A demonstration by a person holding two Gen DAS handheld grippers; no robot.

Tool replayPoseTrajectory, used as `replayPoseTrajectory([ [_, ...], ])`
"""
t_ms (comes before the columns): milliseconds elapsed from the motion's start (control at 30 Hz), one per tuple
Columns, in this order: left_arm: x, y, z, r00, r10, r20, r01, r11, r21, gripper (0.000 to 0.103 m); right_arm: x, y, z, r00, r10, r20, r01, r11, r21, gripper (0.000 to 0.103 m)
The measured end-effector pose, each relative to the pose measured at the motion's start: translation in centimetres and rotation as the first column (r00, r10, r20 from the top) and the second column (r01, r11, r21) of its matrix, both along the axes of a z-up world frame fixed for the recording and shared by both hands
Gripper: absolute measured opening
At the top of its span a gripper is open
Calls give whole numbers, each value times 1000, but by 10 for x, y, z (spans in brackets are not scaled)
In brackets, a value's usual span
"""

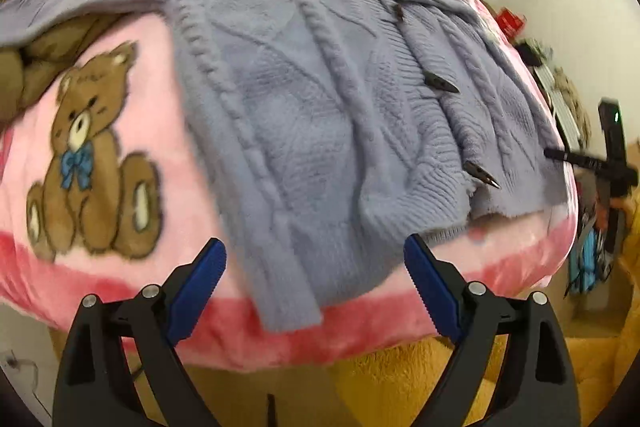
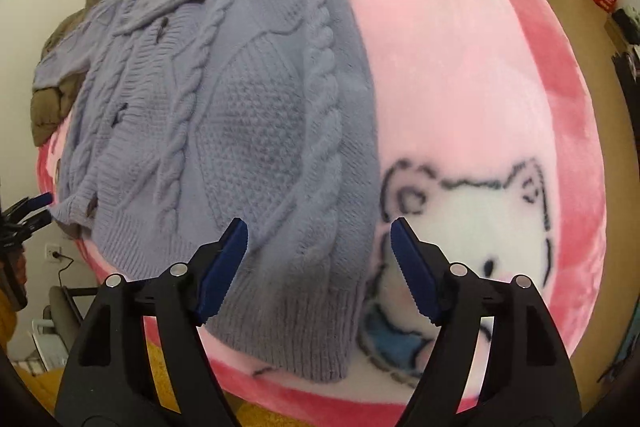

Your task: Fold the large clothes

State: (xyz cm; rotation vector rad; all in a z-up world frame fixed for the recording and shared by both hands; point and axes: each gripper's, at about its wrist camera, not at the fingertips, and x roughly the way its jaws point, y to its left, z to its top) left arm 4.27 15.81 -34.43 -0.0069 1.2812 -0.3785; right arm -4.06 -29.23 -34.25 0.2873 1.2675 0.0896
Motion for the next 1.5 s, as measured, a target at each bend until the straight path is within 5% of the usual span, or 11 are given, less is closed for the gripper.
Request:
replayPoseTrajectory([
  [233,18,30,-18,976,215,-23,-216,975,-48,89,14,-7,-14,999,-38,-27,39,999,24,73],
  [367,27,14,-40,979,201,-34,-202,979,-24,77,16,-1,-18,999,-13,-34,13,1000,1,73],
  [433,30,10,-49,978,204,-38,-203,979,7,45,16,2,-19,999,-2,-32,1,1000,-8,57],
  [500,27,14,-50,971,238,-15,-238,971,0,28,16,4,-19,999,20,-38,-19,999,35,15],
  [600,16,32,-42,953,304,5,-303,952,-50,20,20,15,-10,996,79,-38,-79,997,9,12],
  [733,2,62,-25,933,360,-28,-360,924,-128,16,17,22,11,989,145,-34,-147,987,-57,11],
  [1000,-19,95,17,941,329,-80,-339,917,-209,15,-3,3,46,989,133,-67,-138,989,-61,9],
  [1233,18,80,-49,956,247,-156,-259,963,-66,16,26,0,-11,976,150,-160,-171,977,-128,9],
  [1367,29,68,-66,969,198,-149,-205,978,-35,27,30,-5,-25,980,122,-159,-140,984,-108,12],
  [1433,30,64,-62,971,198,-136,-204,979,-28,47,24,-8,-20,984,110,-137,-123,988,-89,24],
  [1500,22,64,-55,971,204,-124,-209,977,-30,64,15,-16,-13,991,58,-121,-66,996,-66,78],
])
